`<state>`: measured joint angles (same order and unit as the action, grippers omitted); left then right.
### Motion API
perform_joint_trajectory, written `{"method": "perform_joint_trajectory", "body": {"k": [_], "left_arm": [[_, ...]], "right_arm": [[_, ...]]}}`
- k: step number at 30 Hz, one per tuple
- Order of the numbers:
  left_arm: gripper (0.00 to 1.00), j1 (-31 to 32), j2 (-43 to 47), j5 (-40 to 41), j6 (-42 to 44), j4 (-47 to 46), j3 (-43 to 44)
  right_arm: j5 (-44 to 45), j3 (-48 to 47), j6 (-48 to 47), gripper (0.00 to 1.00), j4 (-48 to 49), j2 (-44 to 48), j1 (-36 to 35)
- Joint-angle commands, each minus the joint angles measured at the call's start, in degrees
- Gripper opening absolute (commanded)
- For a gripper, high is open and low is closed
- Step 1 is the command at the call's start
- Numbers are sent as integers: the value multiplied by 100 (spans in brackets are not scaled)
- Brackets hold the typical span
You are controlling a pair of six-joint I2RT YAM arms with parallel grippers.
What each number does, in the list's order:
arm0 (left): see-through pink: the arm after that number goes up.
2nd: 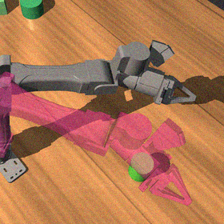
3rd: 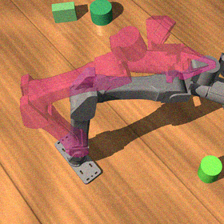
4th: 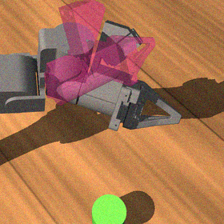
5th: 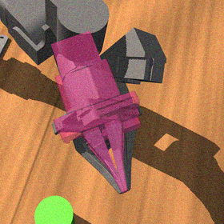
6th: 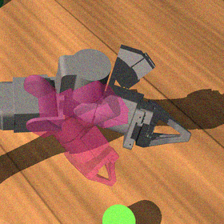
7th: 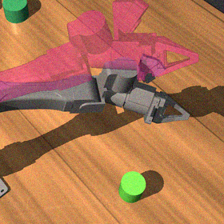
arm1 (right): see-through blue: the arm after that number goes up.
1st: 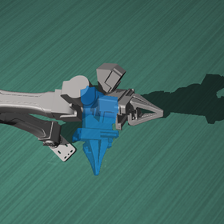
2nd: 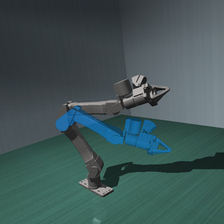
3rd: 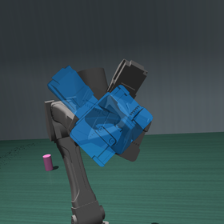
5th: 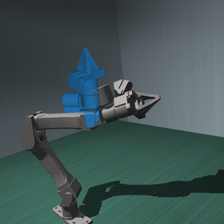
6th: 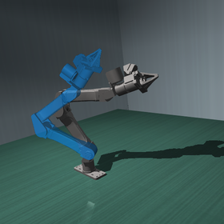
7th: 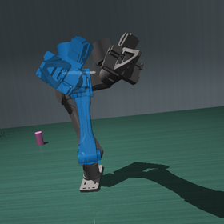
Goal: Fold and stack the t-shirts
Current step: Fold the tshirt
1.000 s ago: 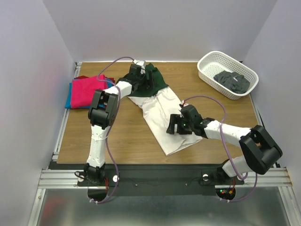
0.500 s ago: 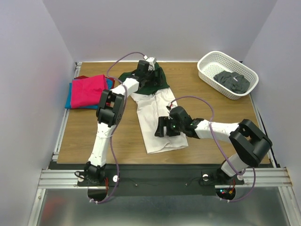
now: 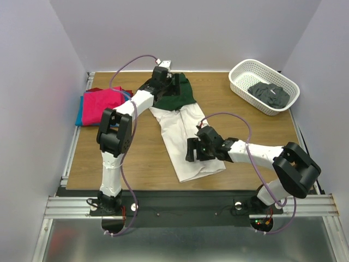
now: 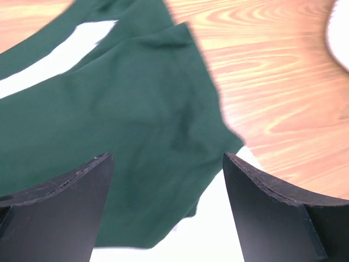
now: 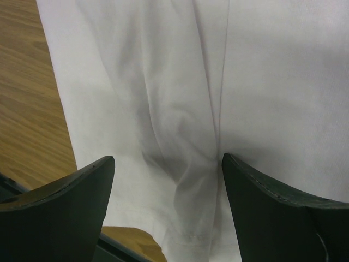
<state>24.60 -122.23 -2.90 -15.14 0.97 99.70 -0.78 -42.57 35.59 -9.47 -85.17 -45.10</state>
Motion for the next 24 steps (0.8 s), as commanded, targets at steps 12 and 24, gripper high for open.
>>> {"method": "perform_joint_trajectory", "body": {"k": [12, 24], "left_arm": [[94, -386, -248, 439, -157, -9, -724], [94, -377, -977, 10, 63, 158, 242]], "right_arm": [[1572, -314, -44, 85, -1021, -17, -763], [1335, -428, 246, 85, -1021, -579, -1238]]}}
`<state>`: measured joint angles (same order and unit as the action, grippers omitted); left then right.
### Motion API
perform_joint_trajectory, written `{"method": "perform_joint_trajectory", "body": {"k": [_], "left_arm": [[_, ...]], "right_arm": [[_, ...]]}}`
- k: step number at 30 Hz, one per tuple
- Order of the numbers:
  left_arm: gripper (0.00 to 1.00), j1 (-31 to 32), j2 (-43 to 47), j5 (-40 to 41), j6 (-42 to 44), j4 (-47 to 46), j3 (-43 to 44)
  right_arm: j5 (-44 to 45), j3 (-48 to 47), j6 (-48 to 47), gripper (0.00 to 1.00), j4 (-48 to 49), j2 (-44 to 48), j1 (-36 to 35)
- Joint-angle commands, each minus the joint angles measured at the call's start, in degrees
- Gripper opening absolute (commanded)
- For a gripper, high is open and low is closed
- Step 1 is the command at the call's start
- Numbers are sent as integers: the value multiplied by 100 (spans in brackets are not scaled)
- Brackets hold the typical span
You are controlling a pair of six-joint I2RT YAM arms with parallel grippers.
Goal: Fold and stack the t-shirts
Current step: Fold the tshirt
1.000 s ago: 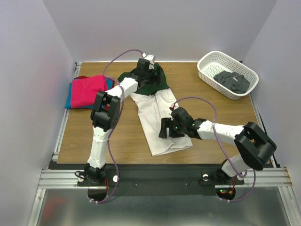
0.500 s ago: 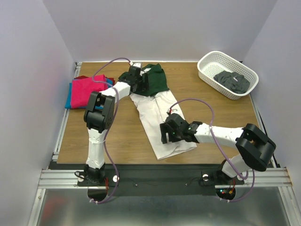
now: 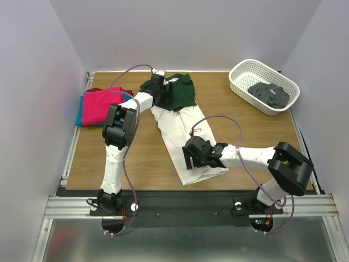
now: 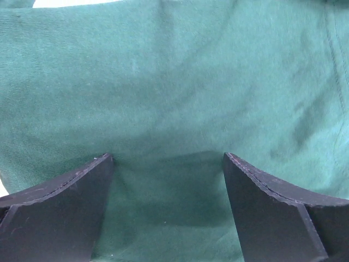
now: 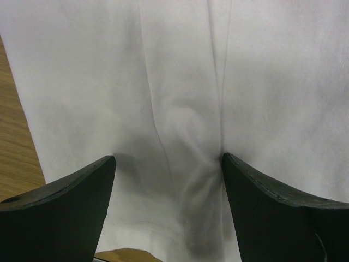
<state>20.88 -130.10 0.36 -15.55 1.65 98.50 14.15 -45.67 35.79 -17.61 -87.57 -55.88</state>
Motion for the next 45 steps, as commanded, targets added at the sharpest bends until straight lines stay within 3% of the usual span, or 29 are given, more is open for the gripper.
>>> {"method": "perform_joint_trajectory", "body": {"k": [1, 16, 26, 34, 40, 45], "left_arm": [[93, -5, -269, -361, 122, 90, 494], [93, 100, -1183, -1116, 492, 336, 2076], [93, 118, -1193, -1293, 588, 327, 2121], [94, 188, 0, -1267, 597, -25, 1743], [93, 240, 994, -1223, 553, -51, 1629], [94, 407, 2136, -898, 501, -411, 304]], "right_arm": [[-167, -152, 253, 85, -191, -374, -195], [-614, -803, 236, 85, 196, -981, -266], [-914, -1093, 165, 85, 389, -1271, -319], [-940, -1199, -54, 88, 398, -886, -389], [-625, -821, -11, 89, 372, -42, -406], [-115, -372, 156, 92, 153, 723, -406]]}}
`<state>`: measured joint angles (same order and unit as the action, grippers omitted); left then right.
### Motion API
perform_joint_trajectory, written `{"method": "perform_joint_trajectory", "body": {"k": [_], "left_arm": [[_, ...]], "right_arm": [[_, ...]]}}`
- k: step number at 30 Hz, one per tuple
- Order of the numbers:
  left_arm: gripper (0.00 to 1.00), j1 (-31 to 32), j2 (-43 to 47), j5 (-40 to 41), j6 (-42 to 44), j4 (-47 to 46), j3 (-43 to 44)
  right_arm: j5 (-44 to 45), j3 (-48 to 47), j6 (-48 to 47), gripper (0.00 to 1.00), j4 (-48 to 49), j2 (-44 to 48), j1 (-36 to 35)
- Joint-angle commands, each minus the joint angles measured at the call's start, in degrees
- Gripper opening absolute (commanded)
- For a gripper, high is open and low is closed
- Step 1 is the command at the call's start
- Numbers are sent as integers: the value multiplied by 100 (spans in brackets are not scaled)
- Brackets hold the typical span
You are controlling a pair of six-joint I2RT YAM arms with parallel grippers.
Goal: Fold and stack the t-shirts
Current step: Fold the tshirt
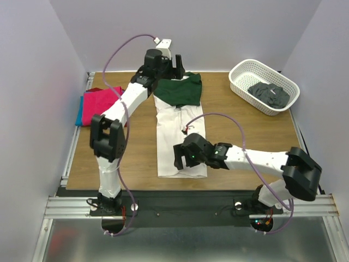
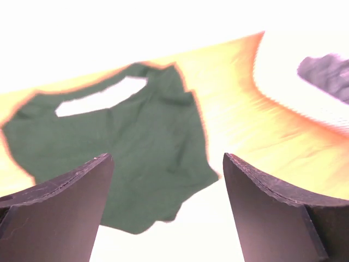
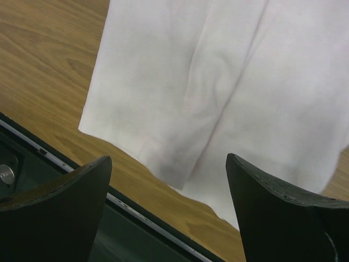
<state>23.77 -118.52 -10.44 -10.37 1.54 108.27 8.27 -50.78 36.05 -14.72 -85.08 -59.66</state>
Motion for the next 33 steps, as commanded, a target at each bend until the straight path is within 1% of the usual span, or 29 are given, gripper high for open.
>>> {"method": "perform_joint_trajectory", "body": {"k": [1, 2, 3, 4, 5, 6, 7, 8, 9, 10, 11, 13, 14, 16, 17, 22, 28, 33], "left_arm": [[93, 137, 1424, 313, -87, -531, -954], [93, 145, 1680, 384, -262, -610, -1618], [94, 154, 1935, 506, -368, -829, -1999], [93, 172, 2469, 577, -456, -935, -2385], [94, 198, 2735, 665, -535, -1032, -3146], [93, 311, 2981, 796, -693, -1120, -3502], [93, 391, 3436, 1233, -781, -1112, -3827], [93, 540, 3641, 1542, -991, -1112, -4448], [93, 541, 3834, 1545, -1089, -1112, -4751], [93, 732, 4010, 1780, -1212, -1095, -5049], [93, 821, 4334, 1878, -1309, -1095, -5609], [93, 1084, 4739, 2106, -1581, -990, -6061], [93, 1156, 4855, 2177, -1678, -867, -6429], [93, 1235, 5127, 2265, -1880, -814, -6756], [93, 1305, 5389, 2291, -2037, -805, -7053], [93, 1350, 6067, 2327, -2372, -620, -7688], [93, 1446, 6332, 2309, -2566, -523, -8057], [93, 1464, 6332, 2283, -2610, -532, -8164]], "right_arm": [[639, 261, 191, 92, -197, 649, -28], [719, 323, 244, 92, -320, 703, -28], [807, 367, 297, 93, -382, 755, -20], [955, 489, 375, 93, -487, 852, -20], [1018, 543, 420, 93, -540, 905, -19], [1071, 604, 446, 94, -584, 957, -2], [1167, 718, 533, 94, -663, 1010, 15], [1211, 780, 560, 95, -681, 1124, 24], [1229, 842, 596, 95, -716, 1168, 51], [1238, 894, 639, 95, -734, 1230, 60], [1282, 982, 683, 95, -812, 1309, 103], [1334, 1070, 780, 95, -866, 1397, 112], [1326, 1140, 815, 95, -909, 1450, 121], [1326, 1220, 912, 95, -962, 1502, 112], [1309, 1255, 1008, 95, -971, 1520, 121], [1282, 1457, 1272, 91, -963, 1512, 121], [1238, 1396, 1325, 87, -954, 1328, 121], [1054, 1343, 1317, 83, -822, 1056, 121]]}}
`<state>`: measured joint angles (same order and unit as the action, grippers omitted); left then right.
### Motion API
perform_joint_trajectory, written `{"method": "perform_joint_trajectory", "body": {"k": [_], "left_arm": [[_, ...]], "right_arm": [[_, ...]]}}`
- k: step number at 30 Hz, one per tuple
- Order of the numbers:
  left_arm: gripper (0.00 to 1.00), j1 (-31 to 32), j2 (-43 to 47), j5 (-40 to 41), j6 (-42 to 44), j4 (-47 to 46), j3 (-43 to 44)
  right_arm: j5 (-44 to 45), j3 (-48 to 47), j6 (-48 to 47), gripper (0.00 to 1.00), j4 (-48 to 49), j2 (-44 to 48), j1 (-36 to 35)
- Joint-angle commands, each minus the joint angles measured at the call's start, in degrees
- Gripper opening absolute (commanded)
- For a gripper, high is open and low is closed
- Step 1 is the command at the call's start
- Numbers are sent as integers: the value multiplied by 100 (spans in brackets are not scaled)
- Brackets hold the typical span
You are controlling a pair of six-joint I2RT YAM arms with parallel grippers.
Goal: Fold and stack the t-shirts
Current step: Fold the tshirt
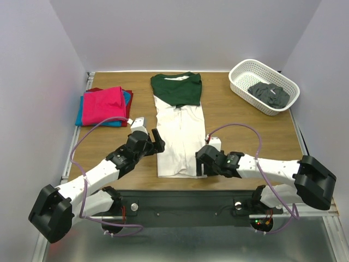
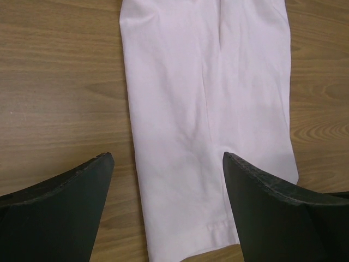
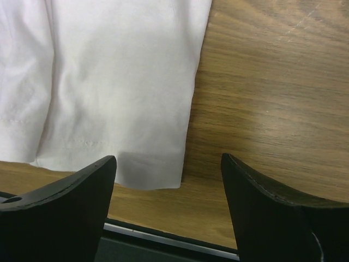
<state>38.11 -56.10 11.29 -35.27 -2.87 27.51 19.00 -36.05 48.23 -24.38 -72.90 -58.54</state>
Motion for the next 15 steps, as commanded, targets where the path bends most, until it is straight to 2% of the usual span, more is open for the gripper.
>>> {"method": "perform_joint_trajectory", "body": {"k": [1, 5, 6, 13, 15], "left_arm": [[93, 39, 90, 110, -130, -91, -79], [93, 39, 160, 102, -103, -82, -70], [93, 48, 169, 102, -112, -64, -79], [93, 57, 204, 189, -139, 41, -219], [93, 83, 169, 189, -121, 102, -246]], "right_arm": [[-54, -130, 99, 82, 162, -206, 10], [-107, -165, 117, 75, 171, -347, 10], [-125, -165, 117, 69, 171, -347, 10], [-380, -148, 55, 43, 171, -172, 10], [-397, -113, 55, 28, 171, -137, 18]]}}
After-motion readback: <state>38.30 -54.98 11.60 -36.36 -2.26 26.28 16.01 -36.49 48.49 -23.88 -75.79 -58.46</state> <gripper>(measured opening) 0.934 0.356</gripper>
